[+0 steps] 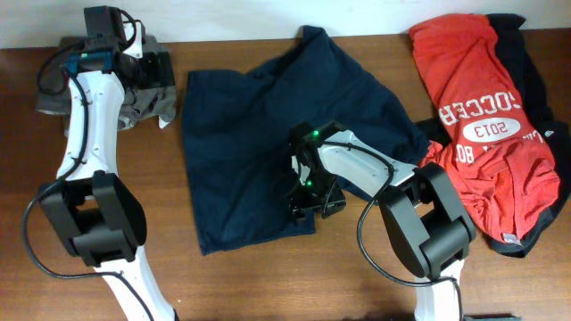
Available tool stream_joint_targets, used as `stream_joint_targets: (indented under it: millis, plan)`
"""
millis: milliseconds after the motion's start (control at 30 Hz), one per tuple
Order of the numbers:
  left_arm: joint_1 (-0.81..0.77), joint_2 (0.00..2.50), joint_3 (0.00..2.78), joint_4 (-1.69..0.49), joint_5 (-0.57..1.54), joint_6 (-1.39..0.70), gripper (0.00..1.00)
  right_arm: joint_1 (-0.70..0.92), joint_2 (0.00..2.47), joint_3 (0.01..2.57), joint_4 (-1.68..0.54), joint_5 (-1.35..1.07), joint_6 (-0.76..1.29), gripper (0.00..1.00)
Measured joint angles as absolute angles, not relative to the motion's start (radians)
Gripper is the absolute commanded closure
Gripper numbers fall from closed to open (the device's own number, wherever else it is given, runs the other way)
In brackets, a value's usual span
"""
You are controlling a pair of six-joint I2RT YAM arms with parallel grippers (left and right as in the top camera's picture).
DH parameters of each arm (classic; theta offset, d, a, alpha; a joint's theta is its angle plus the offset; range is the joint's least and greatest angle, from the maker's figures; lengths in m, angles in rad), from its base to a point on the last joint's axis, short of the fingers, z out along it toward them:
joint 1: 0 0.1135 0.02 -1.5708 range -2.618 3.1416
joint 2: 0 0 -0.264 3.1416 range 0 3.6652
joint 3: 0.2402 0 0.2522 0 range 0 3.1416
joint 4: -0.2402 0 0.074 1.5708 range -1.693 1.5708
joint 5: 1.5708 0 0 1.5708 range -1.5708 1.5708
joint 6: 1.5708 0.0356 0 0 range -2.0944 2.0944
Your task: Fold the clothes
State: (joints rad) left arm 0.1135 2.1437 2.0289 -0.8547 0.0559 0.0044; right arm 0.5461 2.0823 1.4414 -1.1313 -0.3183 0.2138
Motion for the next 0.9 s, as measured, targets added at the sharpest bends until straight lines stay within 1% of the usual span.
stream_joint_targets:
  millis: [67, 133, 167, 367, 400, 567, 667, 733, 767, 800, 833, 867, 900]
  plan:
    - [0.113, 2.144, 2.029, -0.854, 0.056, 0.004, 0.01, 0.546, 2.082, 1.441, -1.117, -0.31, 0.214, 0.3]
    - [0.113, 2.144, 2.029, -0.855, 0.056, 0.004, 0.01, 0.546, 2.082, 1.439, -1.113, -0.306, 0.215, 0.36]
    - [0.113, 2.144, 2.029, -0.855, 0.056, 0.004, 0.01, 0.546, 2.082, 1.439, -1.113, -0.303, 0.215, 0.41]
    - [0.113, 2.144, 2.029, -0.854, 0.056, 0.004, 0.01, 0.546, 2.082, 1.432, -1.112, -0.304, 0.211, 0.52]
    - [0.113, 2.144, 2.029, -0.854, 0.056, 0.004, 0.01, 0.546, 2.082, 1.43, -1.11, -0.304, 0.21, 0.56]
    - [0.113, 2.144, 2.029, -0.855, 0.056, 0.004, 0.01, 0.546, 2.082, 1.416, -1.11, -0.305, 0.209, 0.67]
    - [0.113, 2.144, 2.029, -0.856, 0.056, 0.004, 0.01, 0.546, 2.082, 1.413, -1.11, -0.307, 0.206, 0.71]
    - [0.113, 2.144, 2.029, -0.856, 0.056, 0.004, 0.01, 0.546, 2.082, 1.411, -1.109, -0.307, 0.201, 0.76]
    - [0.113, 2.144, 2.029, -0.856, 0.056, 0.004, 0.01, 0.546, 2.082, 1.409, -1.11, -0.307, 0.202, 0.76]
    - [0.113, 2.144, 2.029, -0.856, 0.056, 0.004, 0.01, 0.546, 2.082, 1.409, -1.11, -0.307, 0.202, 0.74]
    - [0.113, 2.144, 2.029, -0.856, 0.056, 0.004, 0.01, 0.546, 2.082, 1.409, -1.11, -0.307, 0.203, 0.65]
    - [0.113, 2.144, 2.029, -0.857, 0.056, 0.004, 0.01, 0.546, 2.082, 1.409, -1.11, -0.307, 0.201, 0.54]
    - [0.113, 2.144, 2.029, -0.856, 0.056, 0.004, 0.01, 0.546, 2.082, 1.408, -1.11, -0.307, 0.193, 0.46]
